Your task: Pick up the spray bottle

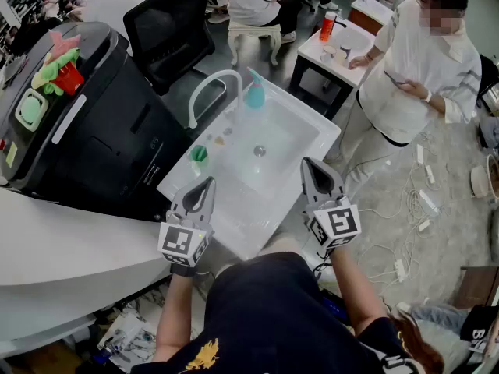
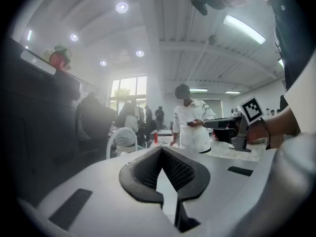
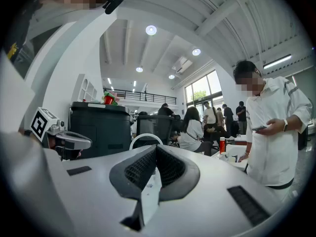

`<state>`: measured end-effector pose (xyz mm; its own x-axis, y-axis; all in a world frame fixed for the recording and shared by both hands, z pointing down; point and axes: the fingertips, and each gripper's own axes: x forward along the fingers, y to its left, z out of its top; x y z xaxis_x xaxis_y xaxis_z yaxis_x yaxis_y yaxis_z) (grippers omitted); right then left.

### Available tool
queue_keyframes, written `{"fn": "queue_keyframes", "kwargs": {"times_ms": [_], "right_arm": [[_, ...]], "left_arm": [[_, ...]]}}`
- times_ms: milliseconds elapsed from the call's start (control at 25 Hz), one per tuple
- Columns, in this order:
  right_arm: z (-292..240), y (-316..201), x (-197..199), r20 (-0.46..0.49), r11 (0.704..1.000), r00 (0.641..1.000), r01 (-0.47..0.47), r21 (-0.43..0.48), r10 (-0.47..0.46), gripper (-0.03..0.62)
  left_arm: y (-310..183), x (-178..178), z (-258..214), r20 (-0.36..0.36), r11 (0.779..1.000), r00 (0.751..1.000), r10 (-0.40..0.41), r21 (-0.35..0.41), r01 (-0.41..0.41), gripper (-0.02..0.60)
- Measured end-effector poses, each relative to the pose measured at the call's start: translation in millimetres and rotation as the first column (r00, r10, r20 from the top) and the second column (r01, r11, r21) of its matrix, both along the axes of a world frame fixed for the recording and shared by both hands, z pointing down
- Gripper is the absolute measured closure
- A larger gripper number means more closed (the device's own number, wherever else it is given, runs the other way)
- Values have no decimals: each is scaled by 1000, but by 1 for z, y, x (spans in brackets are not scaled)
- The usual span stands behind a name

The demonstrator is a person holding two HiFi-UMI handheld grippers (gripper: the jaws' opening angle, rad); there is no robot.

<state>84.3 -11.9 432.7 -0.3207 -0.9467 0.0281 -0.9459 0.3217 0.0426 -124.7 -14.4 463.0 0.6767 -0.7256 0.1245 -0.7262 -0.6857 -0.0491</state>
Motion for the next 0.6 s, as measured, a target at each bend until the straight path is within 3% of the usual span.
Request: {"fn": "queue_keyframes", "kwargs": {"times_ms": [360, 600], "right_arm": [[-1, -5, 11, 89, 999, 996, -30, 27, 28, 592], [-3, -19, 5, 48, 1000, 999, -2, 23, 1, 592]], "left_arm": [[-5, -1, 6, 1, 1000, 1000, -10, -15, 10, 566], [-13, -1, 7, -2, 999, 1000, -19, -30, 19, 566]]}}
